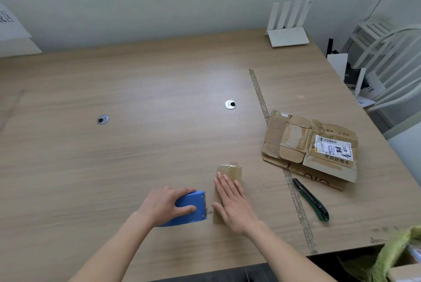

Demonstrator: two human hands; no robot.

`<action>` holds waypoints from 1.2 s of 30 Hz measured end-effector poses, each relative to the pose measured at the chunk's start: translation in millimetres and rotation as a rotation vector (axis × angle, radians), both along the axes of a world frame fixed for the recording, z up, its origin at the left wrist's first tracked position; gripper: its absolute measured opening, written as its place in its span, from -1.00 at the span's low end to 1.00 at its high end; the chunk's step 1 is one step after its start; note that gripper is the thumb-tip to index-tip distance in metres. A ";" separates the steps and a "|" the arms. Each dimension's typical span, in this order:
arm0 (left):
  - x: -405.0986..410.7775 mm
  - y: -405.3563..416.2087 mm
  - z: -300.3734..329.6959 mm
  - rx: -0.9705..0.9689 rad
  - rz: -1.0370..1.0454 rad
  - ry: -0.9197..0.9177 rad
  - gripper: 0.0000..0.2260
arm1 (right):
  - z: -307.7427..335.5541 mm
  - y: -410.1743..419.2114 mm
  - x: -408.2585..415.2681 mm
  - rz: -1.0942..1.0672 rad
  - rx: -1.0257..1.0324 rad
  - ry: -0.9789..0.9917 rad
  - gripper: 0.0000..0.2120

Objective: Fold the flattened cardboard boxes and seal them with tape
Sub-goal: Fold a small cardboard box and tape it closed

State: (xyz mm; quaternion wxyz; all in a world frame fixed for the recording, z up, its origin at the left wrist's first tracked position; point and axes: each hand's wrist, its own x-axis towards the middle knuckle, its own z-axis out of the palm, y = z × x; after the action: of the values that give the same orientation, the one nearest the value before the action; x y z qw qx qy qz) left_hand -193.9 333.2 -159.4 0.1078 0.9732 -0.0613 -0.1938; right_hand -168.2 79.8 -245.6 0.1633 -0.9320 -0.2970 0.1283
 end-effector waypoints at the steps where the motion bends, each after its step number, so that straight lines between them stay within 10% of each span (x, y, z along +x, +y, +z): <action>1: 2.4 2.3 0.3 0.019 -0.017 -0.010 -0.48 | -0.2 0.3 -0.2 0.004 -0.001 -0.005 -0.33; 16: 25.1 -20.1 -11.7 0.483 -0.263 -0.018 -0.67 | -0.1 3.8 -2.5 -0.075 -0.080 0.007 -0.32; 30: -30.2 -0.7 -88.9 0.211 0.016 -0.392 -0.51 | 8.5 55.0 -8.7 -0.484 0.035 -0.059 -0.34; 36: -44.5 2.2 -94.5 0.174 0.046 -0.405 -0.41 | 7.7 37.0 -7.1 -0.337 0.130 -0.030 -0.15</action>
State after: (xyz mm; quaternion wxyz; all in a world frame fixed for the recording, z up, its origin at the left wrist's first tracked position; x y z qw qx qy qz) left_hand -238.4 335.5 -253.9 0.0134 0.9990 -0.0425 0.0037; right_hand -175.3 116.8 -237.9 0.2381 -0.9579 -0.1464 0.0658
